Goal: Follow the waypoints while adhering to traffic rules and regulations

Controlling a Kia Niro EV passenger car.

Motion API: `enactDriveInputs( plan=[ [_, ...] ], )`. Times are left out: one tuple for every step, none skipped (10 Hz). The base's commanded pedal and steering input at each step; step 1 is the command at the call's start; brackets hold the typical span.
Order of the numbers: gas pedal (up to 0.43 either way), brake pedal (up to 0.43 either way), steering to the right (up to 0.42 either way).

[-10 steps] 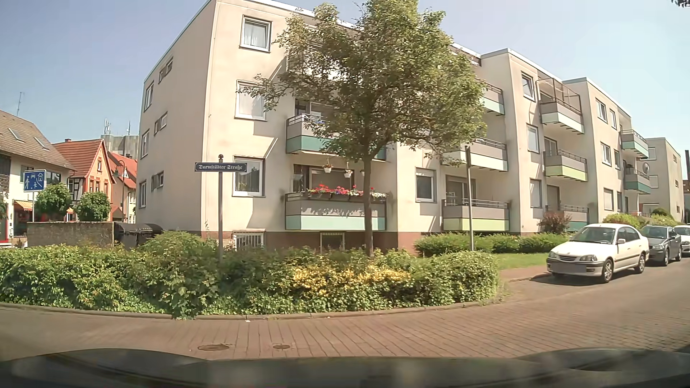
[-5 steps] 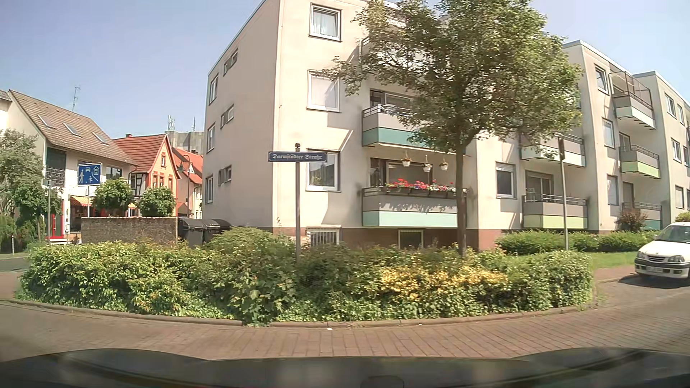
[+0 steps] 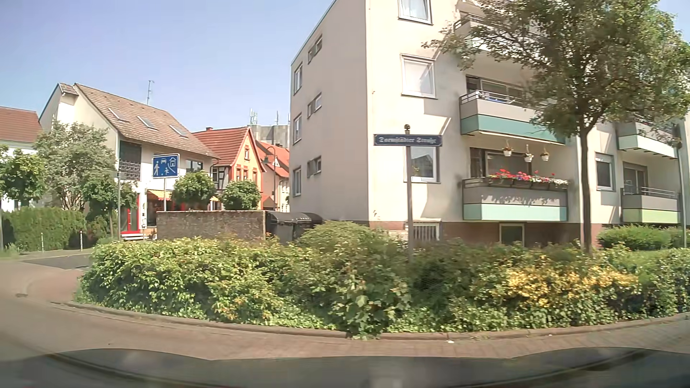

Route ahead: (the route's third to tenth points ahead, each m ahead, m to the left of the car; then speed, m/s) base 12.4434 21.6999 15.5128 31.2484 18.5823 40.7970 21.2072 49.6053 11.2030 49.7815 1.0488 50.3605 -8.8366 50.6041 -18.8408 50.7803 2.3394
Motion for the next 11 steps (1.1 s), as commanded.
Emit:
enactDriveInputs(
  plan=[
    [0.138, 0.000, -0.750],
    [0.138, 0.000, -0.735],
    [0.138, 0.000, -0.724],
    [0.138, 0.000, -0.715],
    [0.138, 0.000, -0.703],
    [0.138, 0.000, -0.692],
    [0.130, 0.000, -0.679],
    [0.130, 0.000, -0.669],
    [0.130, 0.000, -0.662],
    [0.130, 0.000, -0.652],
    [0.118, 0.000, -0.638]
  ],
)
